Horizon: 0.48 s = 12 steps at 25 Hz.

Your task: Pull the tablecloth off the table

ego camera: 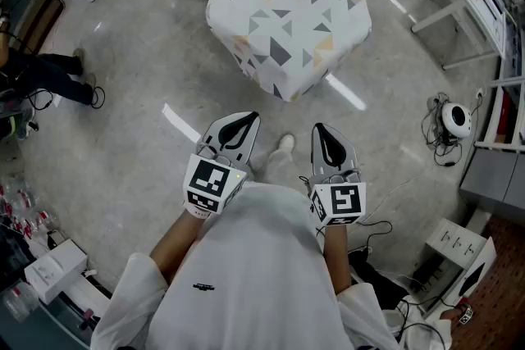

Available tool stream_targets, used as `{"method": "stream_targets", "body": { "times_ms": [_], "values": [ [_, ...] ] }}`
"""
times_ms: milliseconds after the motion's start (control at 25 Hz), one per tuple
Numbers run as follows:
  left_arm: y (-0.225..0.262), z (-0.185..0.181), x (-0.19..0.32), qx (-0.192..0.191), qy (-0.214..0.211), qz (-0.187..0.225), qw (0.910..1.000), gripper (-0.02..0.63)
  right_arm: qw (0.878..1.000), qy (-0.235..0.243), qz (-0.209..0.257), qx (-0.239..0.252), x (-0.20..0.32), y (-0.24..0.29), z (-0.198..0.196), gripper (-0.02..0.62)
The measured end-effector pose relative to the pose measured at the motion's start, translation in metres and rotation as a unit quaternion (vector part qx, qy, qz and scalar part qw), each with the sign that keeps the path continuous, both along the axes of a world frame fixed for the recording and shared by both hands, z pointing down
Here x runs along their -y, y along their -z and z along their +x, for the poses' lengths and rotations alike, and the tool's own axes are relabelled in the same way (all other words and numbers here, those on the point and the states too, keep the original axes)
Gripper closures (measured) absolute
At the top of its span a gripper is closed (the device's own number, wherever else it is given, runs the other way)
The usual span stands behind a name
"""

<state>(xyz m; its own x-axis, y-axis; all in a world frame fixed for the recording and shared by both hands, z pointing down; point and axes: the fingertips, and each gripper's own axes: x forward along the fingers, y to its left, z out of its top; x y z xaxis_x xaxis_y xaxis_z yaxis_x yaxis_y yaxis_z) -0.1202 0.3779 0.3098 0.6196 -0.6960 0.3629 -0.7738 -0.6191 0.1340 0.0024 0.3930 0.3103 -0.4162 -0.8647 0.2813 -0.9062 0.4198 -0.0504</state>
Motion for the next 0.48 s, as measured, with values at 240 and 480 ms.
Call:
{"method": "stream_targets", "body": {
  "times_ms": [240,480],
  "values": [
    [-0.008,-0.029,-0.029,-0.005,0.006,-0.008,0.9999,0.600,1.000,-0.014,0.012,0.002,-0.016,-0.001,-0.025,0.583],
    [-0.009,-0.024,-0.039,-0.008,0.017,-0.010,0.9998,0.600,1.000,-0.011,0.018,0.015,-0.022,0.002,-0.016,0.584]
  ]
}}
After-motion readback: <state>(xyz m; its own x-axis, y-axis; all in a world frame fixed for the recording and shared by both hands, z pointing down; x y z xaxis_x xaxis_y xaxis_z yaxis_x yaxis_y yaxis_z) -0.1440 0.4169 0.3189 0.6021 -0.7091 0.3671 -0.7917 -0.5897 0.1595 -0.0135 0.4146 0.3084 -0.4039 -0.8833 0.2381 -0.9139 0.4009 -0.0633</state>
